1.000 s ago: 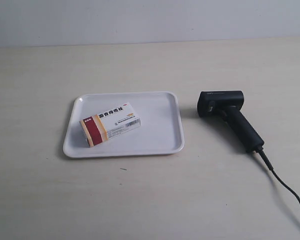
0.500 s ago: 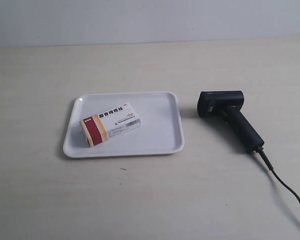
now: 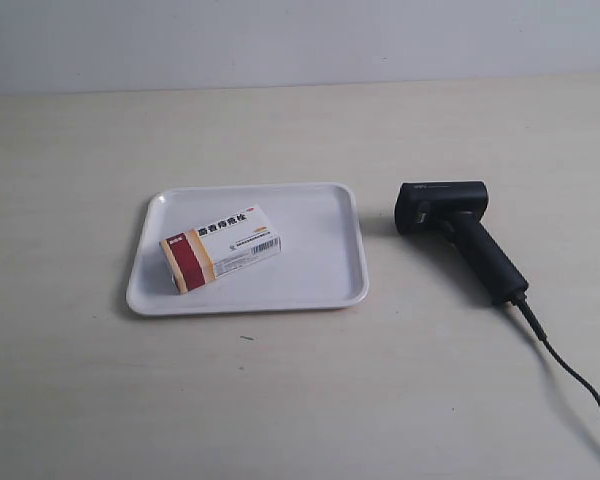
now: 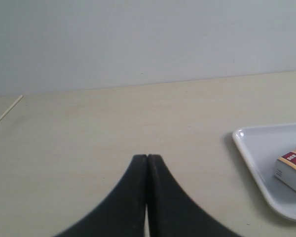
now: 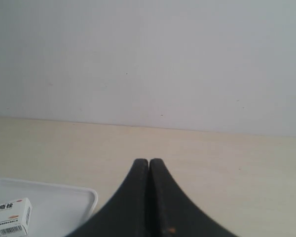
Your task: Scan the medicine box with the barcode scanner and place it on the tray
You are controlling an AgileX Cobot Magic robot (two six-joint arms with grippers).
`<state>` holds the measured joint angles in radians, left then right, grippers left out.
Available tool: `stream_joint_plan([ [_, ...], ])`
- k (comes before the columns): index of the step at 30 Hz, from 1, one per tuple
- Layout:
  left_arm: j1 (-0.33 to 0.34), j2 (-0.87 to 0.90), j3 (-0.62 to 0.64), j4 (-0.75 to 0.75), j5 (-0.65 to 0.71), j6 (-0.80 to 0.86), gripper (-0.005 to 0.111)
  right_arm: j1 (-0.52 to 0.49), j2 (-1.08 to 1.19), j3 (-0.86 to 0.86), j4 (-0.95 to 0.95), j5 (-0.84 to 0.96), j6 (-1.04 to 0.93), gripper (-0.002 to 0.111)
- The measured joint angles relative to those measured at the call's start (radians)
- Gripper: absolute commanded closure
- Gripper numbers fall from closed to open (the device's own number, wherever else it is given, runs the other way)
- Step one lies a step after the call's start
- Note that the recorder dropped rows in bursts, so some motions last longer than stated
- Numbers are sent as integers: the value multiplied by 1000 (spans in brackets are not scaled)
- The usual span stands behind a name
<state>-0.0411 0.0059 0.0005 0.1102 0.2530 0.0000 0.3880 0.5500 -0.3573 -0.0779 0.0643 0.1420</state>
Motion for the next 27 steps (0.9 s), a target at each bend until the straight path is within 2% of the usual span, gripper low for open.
stream_joint_plan([
  [8,0,0,0,0,1,0,106,0,-7,18,24,-2,0,108],
  [17,0,0,0,0,1,0,106,0,-83,335,93,-123,2,108],
  [27,0,0,0,0,1,0,106,0,-114,352,106,-138,2,108],
])
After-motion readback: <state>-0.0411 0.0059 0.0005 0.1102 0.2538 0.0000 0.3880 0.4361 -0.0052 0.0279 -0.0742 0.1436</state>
